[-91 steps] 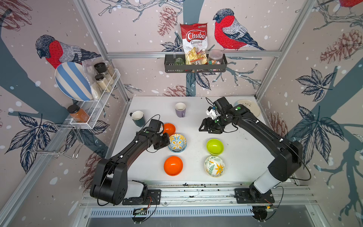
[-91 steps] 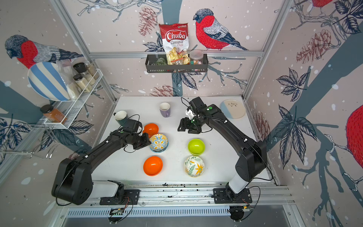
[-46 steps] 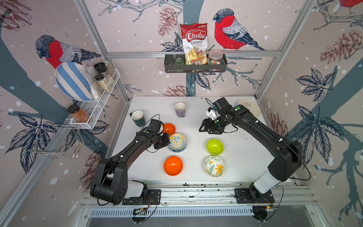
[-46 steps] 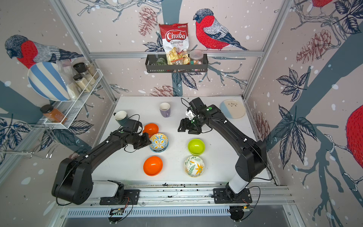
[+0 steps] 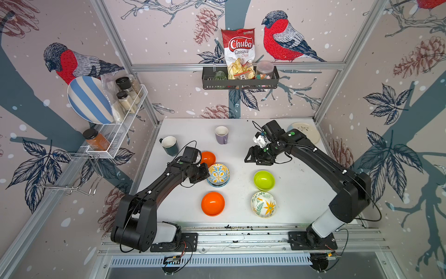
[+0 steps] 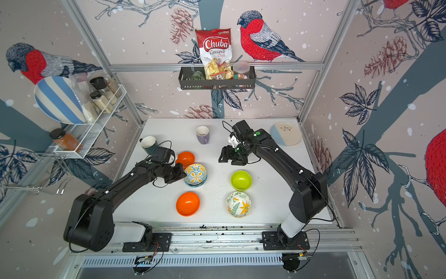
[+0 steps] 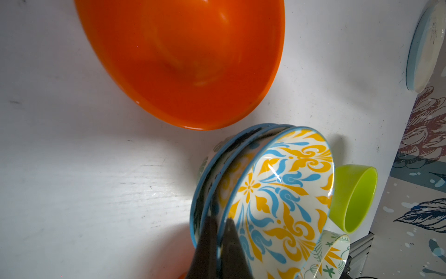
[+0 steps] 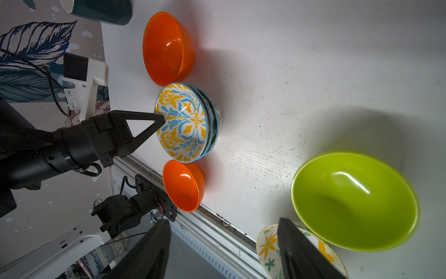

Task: Stack the bowls
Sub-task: Place the bowl on the bowl.

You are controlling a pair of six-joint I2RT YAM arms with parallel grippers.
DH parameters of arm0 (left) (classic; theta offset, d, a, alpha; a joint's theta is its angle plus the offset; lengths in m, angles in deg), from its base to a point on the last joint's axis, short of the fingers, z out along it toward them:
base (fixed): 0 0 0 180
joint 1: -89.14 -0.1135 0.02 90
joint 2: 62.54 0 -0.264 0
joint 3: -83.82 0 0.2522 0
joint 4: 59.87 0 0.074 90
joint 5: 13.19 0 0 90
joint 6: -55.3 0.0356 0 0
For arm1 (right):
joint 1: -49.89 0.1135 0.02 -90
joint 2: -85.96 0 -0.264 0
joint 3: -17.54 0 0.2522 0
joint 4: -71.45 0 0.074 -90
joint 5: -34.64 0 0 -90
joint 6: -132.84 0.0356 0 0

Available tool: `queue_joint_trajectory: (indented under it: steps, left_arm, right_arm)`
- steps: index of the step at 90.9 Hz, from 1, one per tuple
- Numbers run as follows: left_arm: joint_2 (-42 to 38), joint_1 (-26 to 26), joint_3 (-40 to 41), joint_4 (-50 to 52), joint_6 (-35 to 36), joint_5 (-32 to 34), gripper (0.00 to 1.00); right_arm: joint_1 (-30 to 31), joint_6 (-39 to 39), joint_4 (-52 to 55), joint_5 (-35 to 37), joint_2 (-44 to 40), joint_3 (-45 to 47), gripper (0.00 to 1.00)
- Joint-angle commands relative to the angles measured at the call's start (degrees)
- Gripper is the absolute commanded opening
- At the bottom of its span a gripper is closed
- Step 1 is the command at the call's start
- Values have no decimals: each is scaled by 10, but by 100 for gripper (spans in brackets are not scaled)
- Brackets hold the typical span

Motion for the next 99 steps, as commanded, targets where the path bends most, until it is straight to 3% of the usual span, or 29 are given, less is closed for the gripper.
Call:
queue_joint_trajectory:
  steps: [1, 54, 99]
  left_arm:
    - [0, -2, 0, -17, 0, -12, 8]
    - [-19, -2, -3, 6, 2, -3, 31]
    - [-43, -2, -3, 35, 2, 17, 29]
  right_arm:
    - [1, -6, -8, 2, 1, 0, 72]
    - [1, -8, -7, 0, 5, 0, 72]
    - [2, -8, -6, 21, -1, 5, 72]
